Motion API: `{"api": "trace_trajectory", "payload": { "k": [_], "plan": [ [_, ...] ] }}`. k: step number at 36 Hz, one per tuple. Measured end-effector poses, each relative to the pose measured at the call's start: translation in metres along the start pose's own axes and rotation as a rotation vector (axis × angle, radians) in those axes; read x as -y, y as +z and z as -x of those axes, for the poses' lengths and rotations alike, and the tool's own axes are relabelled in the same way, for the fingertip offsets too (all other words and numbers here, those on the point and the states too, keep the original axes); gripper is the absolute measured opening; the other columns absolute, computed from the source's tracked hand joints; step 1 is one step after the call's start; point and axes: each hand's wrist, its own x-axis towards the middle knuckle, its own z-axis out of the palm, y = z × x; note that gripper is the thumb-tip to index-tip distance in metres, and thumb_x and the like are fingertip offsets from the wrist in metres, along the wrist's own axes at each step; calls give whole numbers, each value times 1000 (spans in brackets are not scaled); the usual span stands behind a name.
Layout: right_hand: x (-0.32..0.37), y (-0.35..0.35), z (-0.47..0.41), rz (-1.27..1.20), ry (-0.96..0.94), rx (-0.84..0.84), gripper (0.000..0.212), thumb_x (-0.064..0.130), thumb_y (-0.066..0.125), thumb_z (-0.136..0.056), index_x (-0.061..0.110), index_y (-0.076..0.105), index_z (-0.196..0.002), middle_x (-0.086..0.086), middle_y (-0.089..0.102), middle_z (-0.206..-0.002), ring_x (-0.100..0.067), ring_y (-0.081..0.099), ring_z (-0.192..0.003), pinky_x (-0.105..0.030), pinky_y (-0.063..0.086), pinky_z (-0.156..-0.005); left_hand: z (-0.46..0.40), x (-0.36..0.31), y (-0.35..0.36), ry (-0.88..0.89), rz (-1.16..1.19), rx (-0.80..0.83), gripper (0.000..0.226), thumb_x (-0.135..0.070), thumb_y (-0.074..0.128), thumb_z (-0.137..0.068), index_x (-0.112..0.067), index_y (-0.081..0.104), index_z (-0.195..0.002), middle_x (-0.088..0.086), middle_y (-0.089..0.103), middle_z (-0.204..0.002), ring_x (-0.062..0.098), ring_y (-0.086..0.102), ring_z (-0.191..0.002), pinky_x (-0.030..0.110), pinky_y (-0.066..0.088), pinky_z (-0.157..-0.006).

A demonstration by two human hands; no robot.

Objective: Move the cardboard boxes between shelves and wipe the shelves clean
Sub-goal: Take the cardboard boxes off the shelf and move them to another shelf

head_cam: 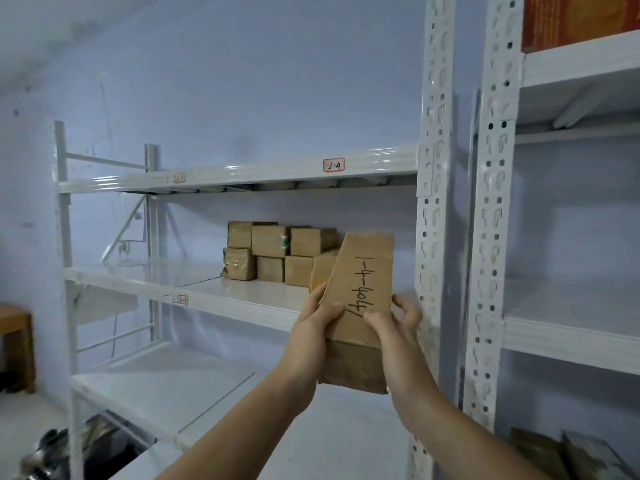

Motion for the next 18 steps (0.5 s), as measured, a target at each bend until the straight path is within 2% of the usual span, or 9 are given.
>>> {"api": "trace_trajectory", "payload": {
  "k": [2,4,8,12,14,18],
  "plan": [
    [2,-7,-20,32,30,-43,38,37,59,-99,42,37,-130,3,64,-119,-21,68,-102,-47,60,-84,-22,2,9,-23,17,18,34,-30,51,-101,-51,61,-126,-4,77,-111,25,73,-101,41,60,-75],
    [4,-13,-35,51,57,-53,34,42,60,-96,44,42,-125,1,66,-115,-23,70,-100,-53,60,-88,-39,5,16,-48,26,15,34,-32,51,-101,-50,59,-129,-2,76,-111,26,73,-101,40,60,-73],
    [-3,-22,-61,159,56,-59,34,42,62,-95,43,50,-127,7,61,-113,-18,65,-103,-49,58,-92,-72,13,28,-112,13,37,34,-37,52,-101,-48,54,-133,2,72,-114,30,70,-103,47,62,-80],
    [-21,-22,-86,286,47,-41,36,53,67,-81,57,60,-116,12,69,-113,-15,68,-105,-44,59,-91,-110,26,29,-161,-24,44,42,-47,58,-91,-39,51,-132,5,70,-113,31,67,-105,57,57,-93],
    [-32,-23,-99,314,58,-66,41,60,67,-73,60,60,-113,15,71,-111,-15,68,-106,-47,58,-94,-125,35,27,-183,-50,39,42,-49,59,-88,-33,48,-126,8,66,-111,31,64,-106,57,55,-95],
    [-47,-17,-126,377,62,-109,52,74,66,-69,63,55,-119,19,68,-117,-13,66,-110,-46,54,-98,-159,52,21,-174,-14,21,30,-41,57,-97,-24,49,-120,8,65,-109,27,64,-102,50,56,-92]
  ]
}}
